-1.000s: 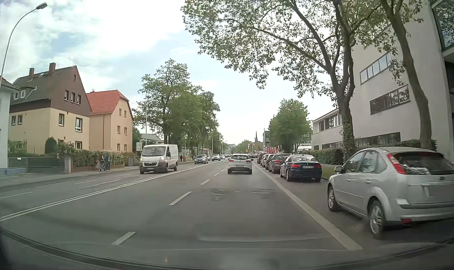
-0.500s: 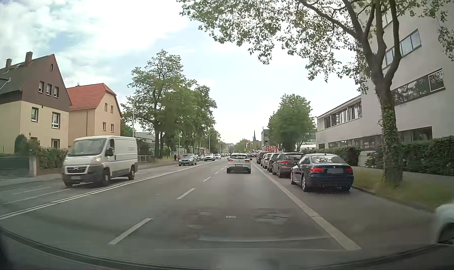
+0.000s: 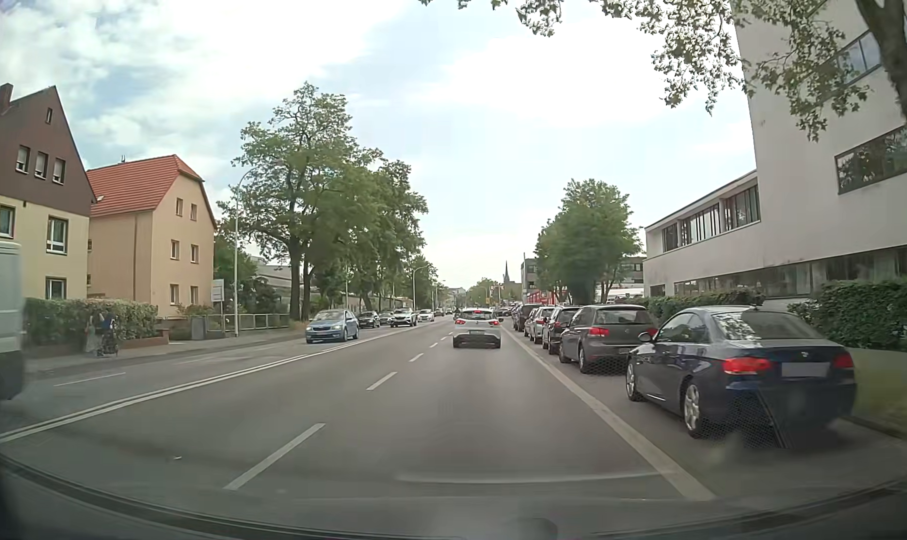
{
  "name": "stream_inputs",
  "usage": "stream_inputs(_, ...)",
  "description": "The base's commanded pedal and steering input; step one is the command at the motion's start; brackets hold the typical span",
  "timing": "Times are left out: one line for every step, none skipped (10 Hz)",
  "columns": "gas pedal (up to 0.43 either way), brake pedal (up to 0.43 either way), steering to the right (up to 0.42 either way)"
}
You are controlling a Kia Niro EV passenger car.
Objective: Follow the waypoints while adhering to traffic rules and regulations
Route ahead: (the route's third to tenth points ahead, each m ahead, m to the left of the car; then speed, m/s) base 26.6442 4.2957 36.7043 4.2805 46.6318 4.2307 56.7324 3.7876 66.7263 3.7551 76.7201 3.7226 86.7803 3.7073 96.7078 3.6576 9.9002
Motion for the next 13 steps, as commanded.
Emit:
stream_inputs(0.067, 0.018, 0.000)
stream_inputs(0.067, 0.018, 0.000)
stream_inputs(0.059, 0.018, 0.001)
stream_inputs(0.059, 0.018, 0.001)
stream_inputs(0.059, 0.018, 0.001)
stream_inputs(0.047, 0.018, 0.001)
stream_inputs(0.047, 0.018, 0.001)
stream_inputs(0.047, 0.018, 0.001)
stream_inputs(0.047, 0.018, 0.001)
stream_inputs(0.028, 0.018, 0.000)
stream_inputs(0.000, 0.018, 0.001)
stream_inputs(0.000, 0.018, 0.001)
stream_inputs(0.000, 0.018, 0.000)
